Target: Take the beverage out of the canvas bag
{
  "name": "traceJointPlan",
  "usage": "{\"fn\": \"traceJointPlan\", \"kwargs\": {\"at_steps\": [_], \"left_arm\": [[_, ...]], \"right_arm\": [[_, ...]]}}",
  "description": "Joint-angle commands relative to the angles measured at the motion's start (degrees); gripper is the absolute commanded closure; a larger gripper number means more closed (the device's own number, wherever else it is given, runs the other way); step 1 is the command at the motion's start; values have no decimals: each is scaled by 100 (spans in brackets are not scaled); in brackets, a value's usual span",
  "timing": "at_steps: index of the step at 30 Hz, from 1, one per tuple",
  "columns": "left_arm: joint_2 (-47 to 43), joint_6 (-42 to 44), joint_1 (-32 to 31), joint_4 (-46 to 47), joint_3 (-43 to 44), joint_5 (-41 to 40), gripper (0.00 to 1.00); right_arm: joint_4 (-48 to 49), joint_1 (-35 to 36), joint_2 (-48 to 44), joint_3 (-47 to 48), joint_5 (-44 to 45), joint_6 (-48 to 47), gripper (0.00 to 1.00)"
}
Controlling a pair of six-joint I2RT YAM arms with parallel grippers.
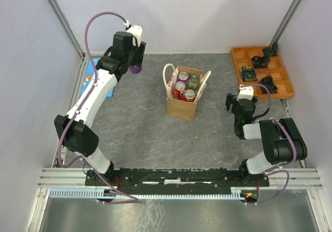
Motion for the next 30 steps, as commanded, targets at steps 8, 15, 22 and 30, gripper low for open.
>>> {"fn": "traceJointPlan", "kwargs": {"at_steps": [8, 15, 22, 30], "left_arm": [[-56, -733, 38, 2377, -2052, 705, 97], [421, -445, -229, 2539, -2024, 625, 97], [1259, -268, -435, 2028, -1336, 573, 97], [1775, -64, -635, 1621, -1013, 79, 94]], "right_arm": [[177, -20, -69, 99, 28, 35, 1], [181, -23, -67, 101, 27, 42, 1], [182, -19, -67, 99, 28, 36, 1], [186, -19, -74, 99, 28, 39, 1]]}}
